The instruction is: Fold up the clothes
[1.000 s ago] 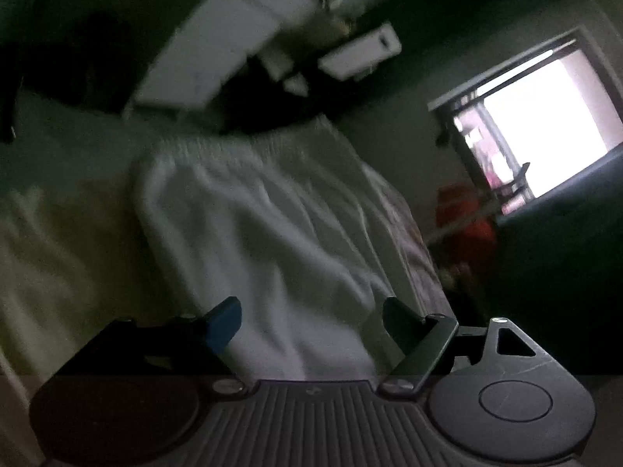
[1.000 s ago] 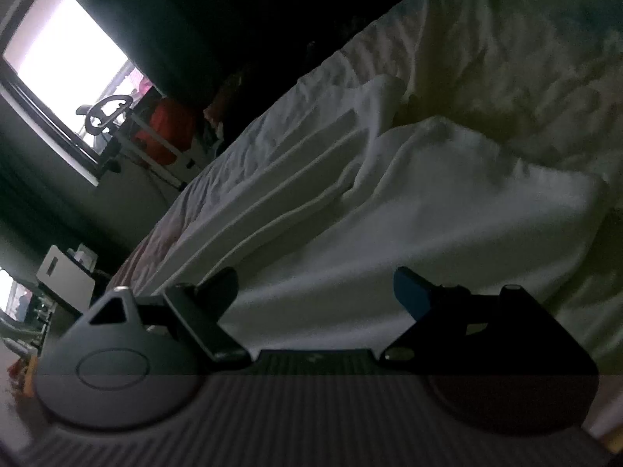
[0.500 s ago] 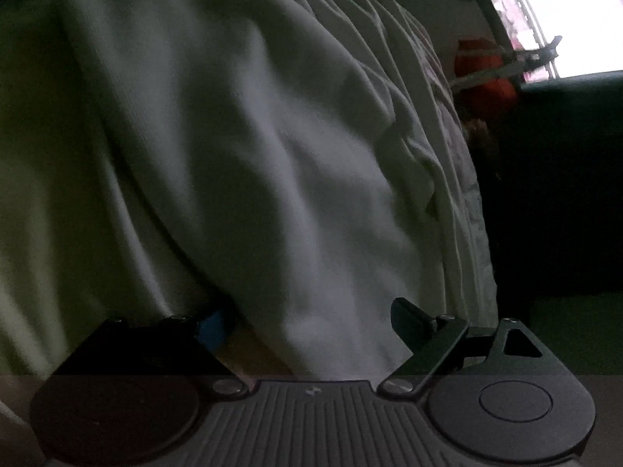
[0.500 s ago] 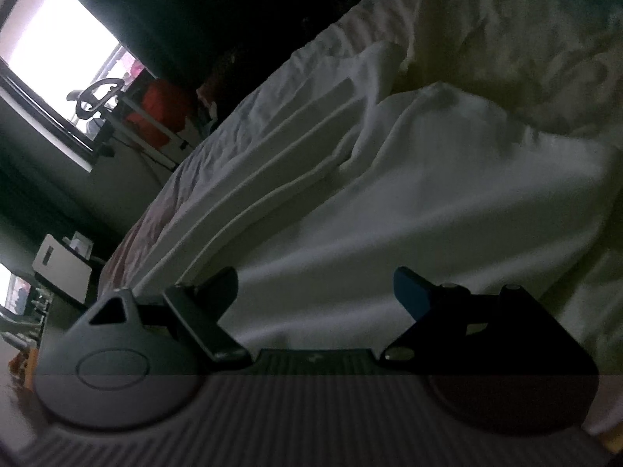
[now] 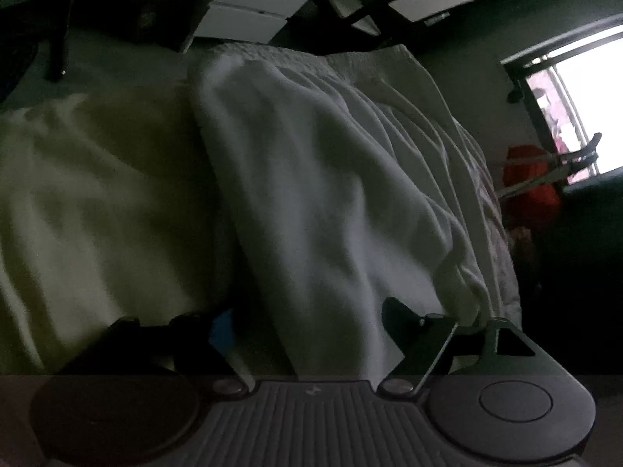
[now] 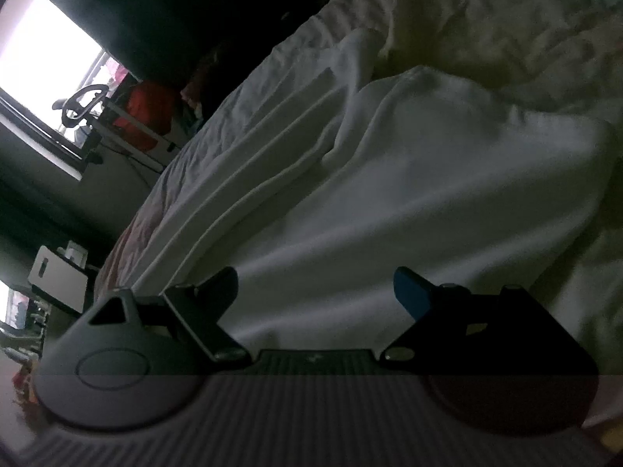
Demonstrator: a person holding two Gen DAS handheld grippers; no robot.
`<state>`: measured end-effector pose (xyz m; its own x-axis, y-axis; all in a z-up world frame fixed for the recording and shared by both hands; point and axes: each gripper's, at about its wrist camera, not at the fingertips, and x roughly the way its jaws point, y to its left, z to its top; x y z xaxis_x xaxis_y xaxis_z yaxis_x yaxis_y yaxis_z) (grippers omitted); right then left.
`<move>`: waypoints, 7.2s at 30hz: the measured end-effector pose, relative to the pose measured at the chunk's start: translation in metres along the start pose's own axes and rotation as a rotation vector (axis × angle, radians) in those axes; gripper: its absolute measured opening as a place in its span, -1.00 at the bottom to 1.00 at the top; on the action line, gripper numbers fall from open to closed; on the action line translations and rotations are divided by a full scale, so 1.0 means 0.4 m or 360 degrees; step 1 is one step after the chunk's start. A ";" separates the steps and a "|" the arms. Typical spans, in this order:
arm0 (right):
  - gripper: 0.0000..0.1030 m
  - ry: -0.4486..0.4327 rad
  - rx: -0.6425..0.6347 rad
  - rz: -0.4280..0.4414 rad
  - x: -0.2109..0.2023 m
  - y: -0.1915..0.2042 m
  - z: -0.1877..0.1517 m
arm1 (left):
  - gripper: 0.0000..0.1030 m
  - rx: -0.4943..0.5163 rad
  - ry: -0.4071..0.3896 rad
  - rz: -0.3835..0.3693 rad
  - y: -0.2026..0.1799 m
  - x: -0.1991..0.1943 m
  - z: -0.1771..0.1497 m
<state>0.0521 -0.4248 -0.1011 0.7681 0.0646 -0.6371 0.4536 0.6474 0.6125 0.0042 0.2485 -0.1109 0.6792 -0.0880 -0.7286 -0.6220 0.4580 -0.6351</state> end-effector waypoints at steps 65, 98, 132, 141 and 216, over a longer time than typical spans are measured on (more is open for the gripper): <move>-0.85 -0.0871 0.0264 -0.0498 0.213 0.189 0.464 | -0.85 0.0379 -0.0763 -0.0210 -0.448 0.138 0.342; 0.59 -0.0590 0.0279 0.0117 0.198 0.016 0.305 | 0.58 0.0411 -0.0503 -0.0117 -0.372 0.358 0.343; -0.70 -0.0455 0.0466 0.0322 0.198 -0.132 0.294 | -0.80 0.0263 -0.0748 -0.0080 -0.400 0.242 0.349; -0.71 -0.0486 0.0547 0.0207 0.006 -0.248 0.239 | -0.80 0.0357 -0.0613 -0.0094 -0.313 0.040 0.240; -0.66 -0.0641 -0.2181 0.0092 0.179 0.395 -0.437 | 0.73 0.1569 -0.0397 -0.0229 -0.482 0.174 -0.364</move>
<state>0.0996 -0.1851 -0.1317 0.9490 0.0496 -0.3114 -0.1912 0.8758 -0.4432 0.1146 0.0255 -0.0765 0.8537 -0.0647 -0.5167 -0.0082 0.9905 -0.1375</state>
